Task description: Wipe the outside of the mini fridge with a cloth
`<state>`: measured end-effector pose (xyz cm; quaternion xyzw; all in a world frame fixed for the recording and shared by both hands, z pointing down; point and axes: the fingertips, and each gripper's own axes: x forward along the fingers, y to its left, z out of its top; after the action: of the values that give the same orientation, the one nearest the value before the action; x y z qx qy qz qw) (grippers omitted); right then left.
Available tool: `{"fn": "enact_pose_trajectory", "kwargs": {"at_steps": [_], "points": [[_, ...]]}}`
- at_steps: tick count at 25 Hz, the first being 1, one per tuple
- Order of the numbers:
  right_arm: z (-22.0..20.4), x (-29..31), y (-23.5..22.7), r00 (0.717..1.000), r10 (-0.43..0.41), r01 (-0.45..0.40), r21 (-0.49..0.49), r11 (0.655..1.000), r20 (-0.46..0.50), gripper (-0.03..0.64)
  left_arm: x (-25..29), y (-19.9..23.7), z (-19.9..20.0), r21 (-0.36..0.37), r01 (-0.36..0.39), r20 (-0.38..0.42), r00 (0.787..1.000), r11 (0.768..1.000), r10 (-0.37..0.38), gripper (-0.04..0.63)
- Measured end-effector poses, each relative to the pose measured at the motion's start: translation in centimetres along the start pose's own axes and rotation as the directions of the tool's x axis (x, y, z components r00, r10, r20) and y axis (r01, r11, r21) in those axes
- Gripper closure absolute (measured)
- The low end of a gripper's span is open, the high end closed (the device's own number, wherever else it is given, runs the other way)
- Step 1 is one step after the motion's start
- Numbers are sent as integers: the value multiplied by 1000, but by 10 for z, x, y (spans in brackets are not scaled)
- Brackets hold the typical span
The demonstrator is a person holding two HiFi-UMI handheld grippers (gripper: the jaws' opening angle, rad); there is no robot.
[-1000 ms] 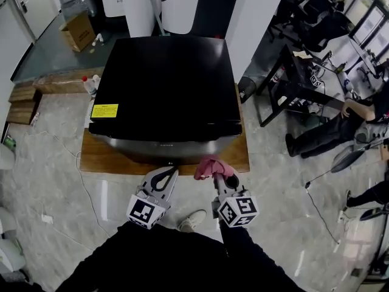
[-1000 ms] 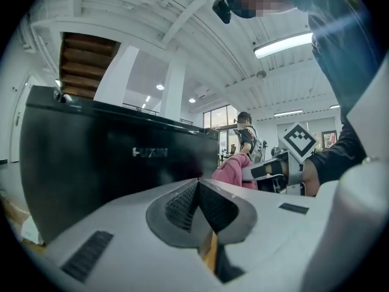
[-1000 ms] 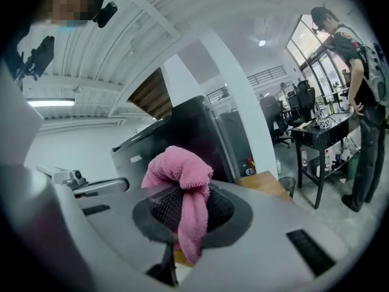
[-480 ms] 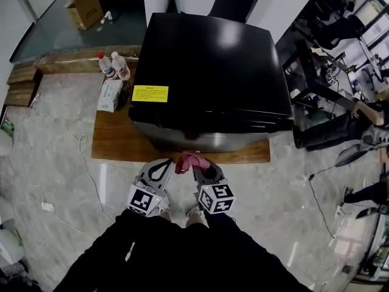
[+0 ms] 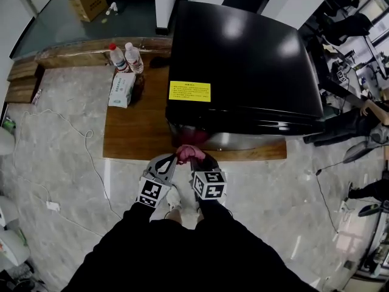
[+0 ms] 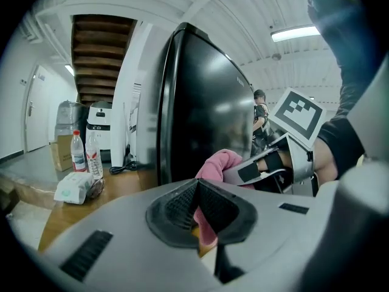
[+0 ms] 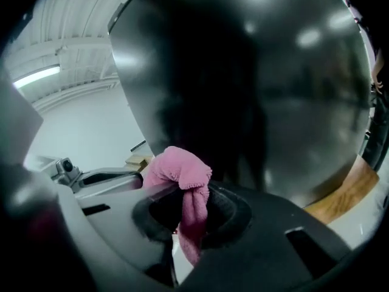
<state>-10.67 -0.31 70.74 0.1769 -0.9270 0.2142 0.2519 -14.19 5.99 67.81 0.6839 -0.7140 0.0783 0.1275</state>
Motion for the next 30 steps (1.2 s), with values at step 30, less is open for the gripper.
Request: {"fn": "enact_pose_trajectory", "kwargs": {"at_steps": [30], "points": [[-2, -41, -118, 991, -131, 135, 112, 984, -36, 560, 87, -90, 11, 36, 175, -45, 984, 984, -173, 591]]}}
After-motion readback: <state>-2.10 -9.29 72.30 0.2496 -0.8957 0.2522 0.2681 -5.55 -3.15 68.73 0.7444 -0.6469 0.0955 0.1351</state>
